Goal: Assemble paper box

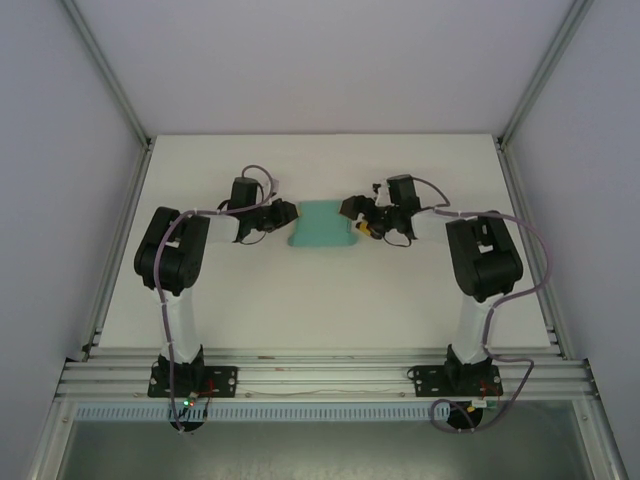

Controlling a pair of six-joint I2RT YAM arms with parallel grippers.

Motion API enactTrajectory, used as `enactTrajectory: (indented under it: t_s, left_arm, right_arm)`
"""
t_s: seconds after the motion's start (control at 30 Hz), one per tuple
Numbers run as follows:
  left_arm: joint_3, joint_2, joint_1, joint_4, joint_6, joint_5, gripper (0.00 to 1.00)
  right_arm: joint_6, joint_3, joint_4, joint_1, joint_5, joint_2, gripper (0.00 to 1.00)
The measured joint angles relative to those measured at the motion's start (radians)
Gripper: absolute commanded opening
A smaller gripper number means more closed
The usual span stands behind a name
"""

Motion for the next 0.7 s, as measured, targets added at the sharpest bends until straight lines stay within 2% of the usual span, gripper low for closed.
enactTrajectory:
  t_s: [0.13, 0.3, 0.43, 0.47, 0.53, 0.57, 0.6, 0.63, 0.7]
  left_arm:
    - [-0.005, 0.000, 0.000, 0.010, 0.000, 0.000, 0.18]
    - [-0.011, 0.000, 0.002, 0.020, 0.000, 0.004, 0.19]
    - [-0.011, 0.000, 0.003, 0.026, 0.002, 0.003, 0.30]
    - [-0.011, -0.001, 0.003, 0.024, 0.006, 0.003, 0.36]
    - [-0.011, -0.004, 0.005, 0.021, 0.017, 0.012, 0.59]
    - [-0.012, -0.009, 0.005, 0.016, 0.029, 0.025, 0.71]
    - [-0.013, -0.021, 0.005, 0.005, 0.042, 0.039, 0.89]
    - [-0.013, -0.040, 0.005, -0.010, 0.066, 0.049, 0.99]
    - [-0.016, -0.114, 0.004, -0.051, 0.135, 0.053, 1.00]
  right_arm:
    - [0.061, 0.037, 0.058, 0.011, -0.058, 0.062, 0.78]
    - [0.160, 0.042, 0.157, 0.017, -0.114, 0.109, 0.65]
    - [0.200, 0.041, 0.216, 0.017, -0.143, 0.107, 0.46]
    - [0.205, 0.041, 0.219, 0.017, -0.147, 0.103, 0.43]
    - [0.211, 0.036, 0.209, 0.017, -0.148, 0.092, 0.42]
    - [0.214, 0.035, 0.198, 0.017, -0.147, 0.084, 0.42]
    - [0.216, 0.035, 0.176, 0.017, -0.144, 0.071, 0.42]
    - [0.215, 0.035, 0.147, 0.018, -0.142, 0.055, 0.42]
    - [0.210, 0.035, 0.075, 0.018, -0.135, 0.011, 0.43]
